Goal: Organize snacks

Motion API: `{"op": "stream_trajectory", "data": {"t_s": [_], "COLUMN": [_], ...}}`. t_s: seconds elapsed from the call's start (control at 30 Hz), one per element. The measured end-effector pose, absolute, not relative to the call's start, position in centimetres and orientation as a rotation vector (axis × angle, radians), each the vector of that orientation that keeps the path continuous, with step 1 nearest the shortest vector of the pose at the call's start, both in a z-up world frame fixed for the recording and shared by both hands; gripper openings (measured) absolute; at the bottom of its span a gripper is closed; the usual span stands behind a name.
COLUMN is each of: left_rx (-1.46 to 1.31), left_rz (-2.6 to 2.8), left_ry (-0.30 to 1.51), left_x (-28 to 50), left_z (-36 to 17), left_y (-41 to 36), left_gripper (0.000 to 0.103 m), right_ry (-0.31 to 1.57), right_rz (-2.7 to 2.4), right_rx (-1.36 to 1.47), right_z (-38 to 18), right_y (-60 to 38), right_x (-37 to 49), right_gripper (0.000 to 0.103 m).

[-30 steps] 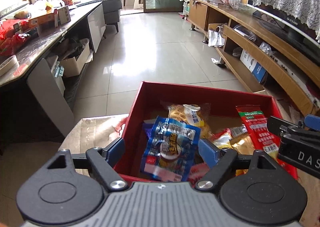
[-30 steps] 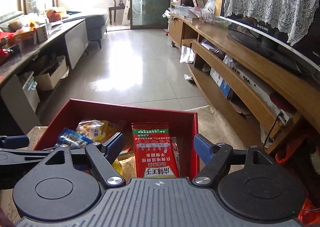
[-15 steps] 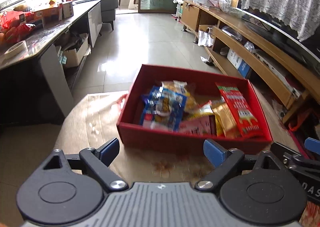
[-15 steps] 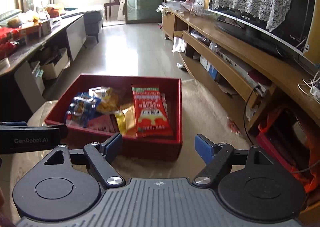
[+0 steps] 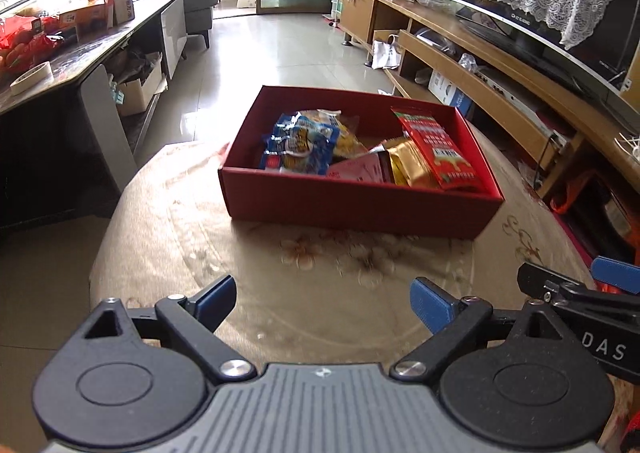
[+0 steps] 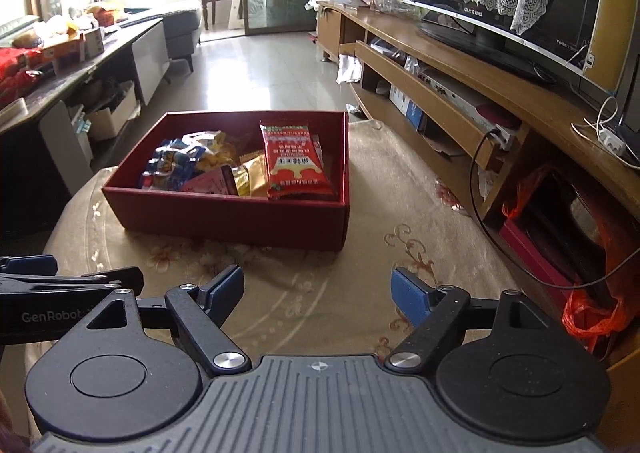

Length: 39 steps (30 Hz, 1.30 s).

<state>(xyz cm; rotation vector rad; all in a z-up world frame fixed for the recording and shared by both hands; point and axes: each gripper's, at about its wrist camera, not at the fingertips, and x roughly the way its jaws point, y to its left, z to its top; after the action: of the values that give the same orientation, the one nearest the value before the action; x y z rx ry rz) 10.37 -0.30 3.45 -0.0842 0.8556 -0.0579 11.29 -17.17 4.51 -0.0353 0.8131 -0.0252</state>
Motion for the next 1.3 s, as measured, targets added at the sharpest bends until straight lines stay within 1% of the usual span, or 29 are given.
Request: {"op": "stream_trajectory", "data": {"t_s": [0.53, 1.0, 1.3], "left_rx": [-0.068, -0.050, -0.039], "left_rz": [-0.066, -0.063, -0.052], "left_ry": [0.867, 0.877, 0.844], "left_x": [7.0, 5.2, 4.7], "left_z": [3.1, 2.7, 2.9], "left_y": [-1.0, -1.2, -1.3], "left_gripper": [0.092, 0.092, 0.091], "right_ry": [0.826, 0.842, 0.843], "right_rz": [-0.014, -0.003, 0.000], "right_rx": [-0.021, -0.022, -0.017], "right_z": [4.3, 3.8, 3.9], "right_y": [-17.5, -17.6, -17.6], "right_x": [7.6, 6.0, 5.9], "right_gripper": [0.085, 0.085, 0.085]}}
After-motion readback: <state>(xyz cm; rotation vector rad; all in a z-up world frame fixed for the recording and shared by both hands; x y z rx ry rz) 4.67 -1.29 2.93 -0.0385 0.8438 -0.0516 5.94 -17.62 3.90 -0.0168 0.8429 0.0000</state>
